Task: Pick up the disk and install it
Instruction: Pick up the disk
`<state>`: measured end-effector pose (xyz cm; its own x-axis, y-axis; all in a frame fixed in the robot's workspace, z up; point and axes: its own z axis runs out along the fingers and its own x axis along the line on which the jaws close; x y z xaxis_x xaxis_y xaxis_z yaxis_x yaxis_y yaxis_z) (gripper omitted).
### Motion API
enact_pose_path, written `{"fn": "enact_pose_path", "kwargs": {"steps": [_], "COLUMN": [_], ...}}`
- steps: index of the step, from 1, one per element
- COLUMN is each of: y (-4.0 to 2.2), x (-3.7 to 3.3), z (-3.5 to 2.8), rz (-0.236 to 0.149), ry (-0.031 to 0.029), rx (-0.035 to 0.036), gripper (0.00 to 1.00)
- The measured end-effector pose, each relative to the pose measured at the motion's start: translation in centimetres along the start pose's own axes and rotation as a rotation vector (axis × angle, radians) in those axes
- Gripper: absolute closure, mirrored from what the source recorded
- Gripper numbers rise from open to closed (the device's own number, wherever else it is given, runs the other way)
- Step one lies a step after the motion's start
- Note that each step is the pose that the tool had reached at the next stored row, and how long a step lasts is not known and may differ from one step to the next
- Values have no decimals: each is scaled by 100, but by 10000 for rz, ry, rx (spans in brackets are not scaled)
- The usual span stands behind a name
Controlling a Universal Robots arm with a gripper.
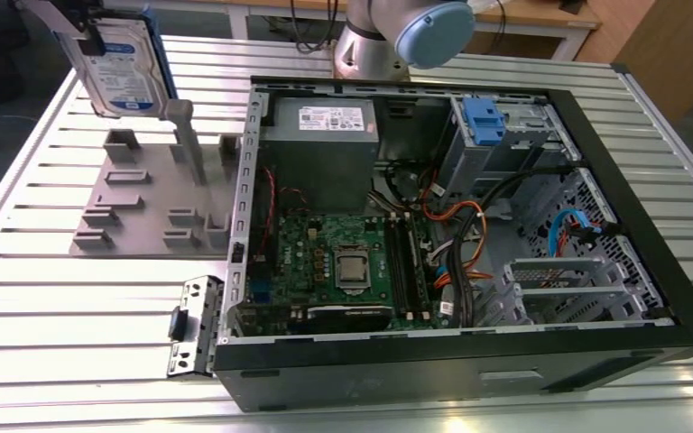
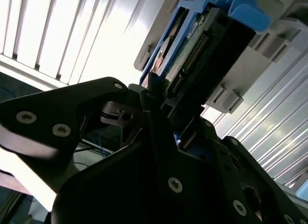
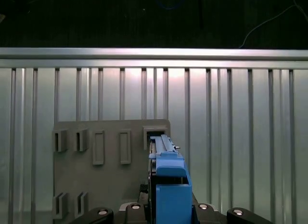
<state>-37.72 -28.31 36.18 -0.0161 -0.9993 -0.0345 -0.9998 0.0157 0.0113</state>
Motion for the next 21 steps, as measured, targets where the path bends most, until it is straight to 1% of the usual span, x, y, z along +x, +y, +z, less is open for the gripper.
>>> {"fn": "enact_pose_path", "kwargs": {"steps": [21], "y": [1], "x": [-5], "z": [-134], "rz": [0], "ry": [-13], "rx": [0], "gripper": [64]}}
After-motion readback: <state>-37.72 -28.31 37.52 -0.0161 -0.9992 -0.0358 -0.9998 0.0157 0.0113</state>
